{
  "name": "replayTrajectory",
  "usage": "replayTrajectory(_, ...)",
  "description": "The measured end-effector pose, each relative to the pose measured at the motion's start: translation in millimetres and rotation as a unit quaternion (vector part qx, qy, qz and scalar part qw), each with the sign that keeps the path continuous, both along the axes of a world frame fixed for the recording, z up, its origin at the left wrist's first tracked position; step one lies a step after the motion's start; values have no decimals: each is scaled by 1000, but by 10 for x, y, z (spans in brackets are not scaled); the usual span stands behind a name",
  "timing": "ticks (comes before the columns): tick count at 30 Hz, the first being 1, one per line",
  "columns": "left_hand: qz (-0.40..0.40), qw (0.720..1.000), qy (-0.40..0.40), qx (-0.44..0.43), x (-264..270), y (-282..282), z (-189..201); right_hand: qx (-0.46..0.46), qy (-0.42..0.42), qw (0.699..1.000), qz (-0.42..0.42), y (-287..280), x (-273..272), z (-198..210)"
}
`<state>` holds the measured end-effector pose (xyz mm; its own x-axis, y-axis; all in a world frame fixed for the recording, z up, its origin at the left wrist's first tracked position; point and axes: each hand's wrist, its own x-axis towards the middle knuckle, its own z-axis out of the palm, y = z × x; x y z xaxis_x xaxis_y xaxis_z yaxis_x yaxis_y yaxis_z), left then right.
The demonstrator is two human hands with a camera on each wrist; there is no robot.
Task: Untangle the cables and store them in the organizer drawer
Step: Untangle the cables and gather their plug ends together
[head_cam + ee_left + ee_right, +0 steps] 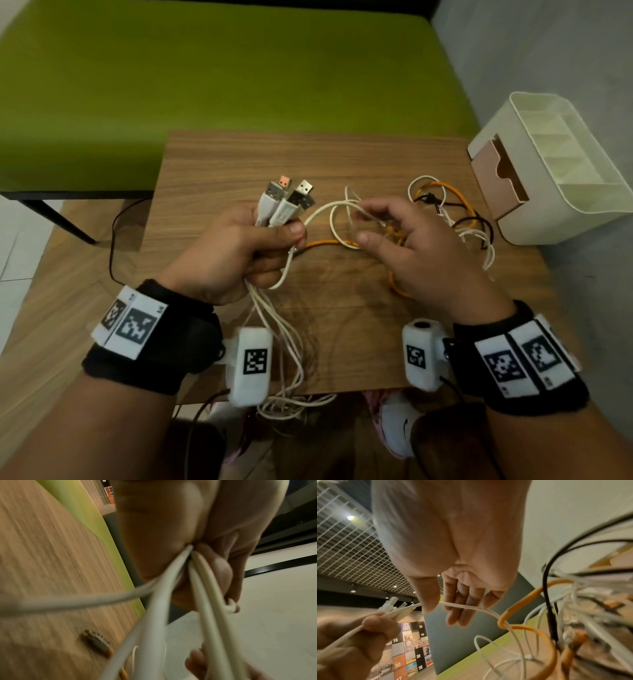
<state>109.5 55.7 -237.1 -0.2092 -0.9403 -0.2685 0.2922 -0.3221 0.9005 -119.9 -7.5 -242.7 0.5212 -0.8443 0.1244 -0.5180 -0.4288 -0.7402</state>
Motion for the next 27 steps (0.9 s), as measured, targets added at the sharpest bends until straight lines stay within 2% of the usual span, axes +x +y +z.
replayTrajectory(2, 16, 1000, -23, 9, -2, -3, 8, 24, -25, 999, -11, 22, 24, -4)
replayTrajectory(3, 33, 997, -66, 14, -11, -8, -4, 15, -29, 999, -16, 19, 16, -10)
replayTrajectory(4, 53, 988, -146, 14, -22, -16, -34, 1, -28, 999, -17, 14, 6, -13)
replayTrajectory(5, 67, 965, -254, 4, -39, -24, -70, -21, -17, 1000, -14, 8, 0, -22)
replayTrajectory(6, 70, 928, -366, -12, -59, -33, -116, -48, 2, 999, -5, 6, -1, -36)
replayTrajectory(7, 68, 890, -450, -26, -94, -42, -149, -77, 29, 997, 6, 8, 13, -62)
replayTrajectory(8, 69, 870, -487, -36, -141, -47, -163, -99, 57, 993, 16, 19, 35, -92)
replayTrajectory(9, 70, 869, -488, -51, -187, -45, -170, -114, 78, 990, 24, 33, 61, -118)
replayTrajectory(13, 45, 903, -407, -131, -362, -39, -180, -148, 88, 985, 31, 56, 120, -151)
replayTrajectory(18, 35, 891, -423, -160, -355, -55, -214, -172, 0, 985, 16, 95, 143, 11)
replayTrajectory(19, 39, 899, -403, -168, -346, -44, -192, -167, -16, 986, 13, 102, 140, 45)
replayTrajectory(20, 55, 919, -351, -169, -337, -32, -161, -154, -33, 988, 7, 100, 133, 61)
replayTrajectory(22, 110, 964, -189, -149, -295, -16, -90, -98, -53, 994, 1, 84, 95, 49)
replayTrajectory(24, 143, 979, -54, -131, -220, -11, -36, -22, -23, 999, 3, 41, 34, -21)
replayTrajectory(25, 148, 980, -23, -128, -187, -7, -21, 12, 5, 1000, 5, 11, -2, -69)
replayTrajectory(27, 150, 981, -18, -120, -122, -1, -20, 35, 50, 998, 7, -49, -68, -155)
